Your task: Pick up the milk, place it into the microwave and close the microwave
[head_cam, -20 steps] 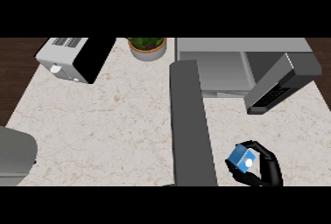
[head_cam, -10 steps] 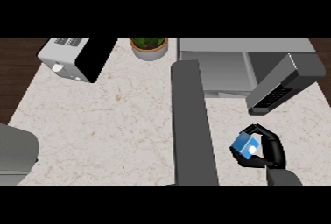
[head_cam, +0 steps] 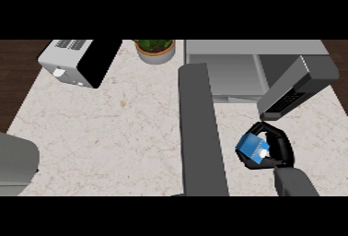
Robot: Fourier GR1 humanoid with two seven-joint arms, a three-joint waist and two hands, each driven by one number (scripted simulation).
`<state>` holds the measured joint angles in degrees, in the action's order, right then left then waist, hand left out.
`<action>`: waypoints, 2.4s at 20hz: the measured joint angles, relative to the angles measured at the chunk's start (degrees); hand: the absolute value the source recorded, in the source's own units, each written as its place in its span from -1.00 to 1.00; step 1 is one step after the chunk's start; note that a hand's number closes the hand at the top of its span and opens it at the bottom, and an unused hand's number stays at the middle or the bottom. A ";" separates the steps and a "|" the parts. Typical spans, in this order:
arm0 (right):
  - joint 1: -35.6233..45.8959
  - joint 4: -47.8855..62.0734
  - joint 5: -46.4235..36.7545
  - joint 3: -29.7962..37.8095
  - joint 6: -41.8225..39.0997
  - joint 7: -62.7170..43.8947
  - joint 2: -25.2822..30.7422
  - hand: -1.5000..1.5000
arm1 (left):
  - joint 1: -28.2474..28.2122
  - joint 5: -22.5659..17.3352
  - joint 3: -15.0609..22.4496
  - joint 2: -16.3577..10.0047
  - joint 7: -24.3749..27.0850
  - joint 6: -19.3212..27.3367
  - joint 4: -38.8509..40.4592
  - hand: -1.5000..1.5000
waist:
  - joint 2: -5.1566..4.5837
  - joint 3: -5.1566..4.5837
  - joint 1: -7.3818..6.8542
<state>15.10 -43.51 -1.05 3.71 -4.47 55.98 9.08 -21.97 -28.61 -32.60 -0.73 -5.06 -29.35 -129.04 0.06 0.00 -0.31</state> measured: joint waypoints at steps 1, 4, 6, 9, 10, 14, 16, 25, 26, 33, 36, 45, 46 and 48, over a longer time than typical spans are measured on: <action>-0.35 -2.01 -0.05 -0.39 0.22 -1.33 -0.23 1.00 | -0.63 0.10 0.45 0.14 0.20 0.02 -0.26 -1.00 | 0.02 -0.01 0.04; 0.78 -6.79 -0.48 -1.41 2.62 -6.95 -1.80 1.00 | -0.03 -0.88 -0.91 -0.71 -0.11 -0.01 0.57 -1.00 | 0.06 -0.03 0.11; 1.19 -9.93 -1.04 -1.95 4.85 -10.32 -2.71 1.00 | -0.96 -1.99 -1.82 -0.78 -0.43 -0.75 0.49 -1.00 | 0.08 -0.03 0.08; 3.08 -12.39 -1.99 -2.51 7.43 -14.17 -3.90 1.00 | -1.46 -2.68 -2.73 -0.52 -0.26 -1.85 0.54 -1.00 | 0.06 -0.03 -0.01; 4.20 -12.47 -2.15 -2.33 7.97 -15.19 -3.95 1.00 | -1.10 -2.73 -3.12 -0.82 -0.04 -2.29 1.33 -1.00 | 0.04 -0.02 -0.03; 10.24 -10.44 -4.54 -2.28 12.25 -19.30 -4.89 1.00 | -0.70 -2.20 -2.83 -0.51 -0.10 -2.27 1.58 -1.00 | -0.05 -0.01 -0.27; 13.73 -7.72 -6.33 -2.15 14.57 -20.74 -4.75 1.00 | -0.94 -3.25 -3.56 -0.92 -0.12 -2.77 1.91 -1.00 | -0.13 0.01 -0.49; 30.51 11.57 -12.88 0.08 23.53 -22.69 -3.57 1.00 | 1.33 -2.62 -3.57 -1.68 -0.95 -2.62 3.38 -1.00 | -0.65 0.06 -1.60; 32.12 13.77 -13.22 0.65 24.27 -22.56 -2.92 1.00 | 1.46 -2.03 -3.35 -1.33 -0.67 -2.68 3.22 -1.00 | -0.78 0.07 -1.91; 39.92 25.13 -14.10 4.21 29.73 -20.76 -0.53 1.00 | 4.08 -1.01 -2.68 -2.18 0.01 -3.43 6.06 -1.00 | -1.58 0.11 -3.48; 41.84 27.88 -14.62 5.09 33.15 -20.36 0.51 1.00 | 4.06 -0.16 -1.94 -1.43 0.52 -3.94 5.84 -1.00 | -1.86 0.12 -4.19; 45.07 32.66 -18.19 4.62 42.77 -18.39 4.68 1.00 | 6.88 1.02 -1.06 -2.57 1.13 -4.54 8.31 -1.00 | -3.09 0.18 -6.18; 44.87 33.02 -18.57 4.46 43.68 -17.85 4.79 1.00 | 7.21 1.07 -0.88 -2.75 0.90 -4.48 8.57 -1.00 | -3.17 0.20 -6.22; 44.74 34.22 -19.55 3.96 44.94 -17.87 5.82 1.00 | 7.40 1.41 -0.67 -2.71 1.11 -4.71 9.05 -1.00 | -3.44 0.20 -6.68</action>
<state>59.85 -9.29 -20.60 7.67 40.47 38.12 14.90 -14.56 -27.20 -33.27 -3.44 -3.95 -34.06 -119.99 -3.38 0.21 -7.00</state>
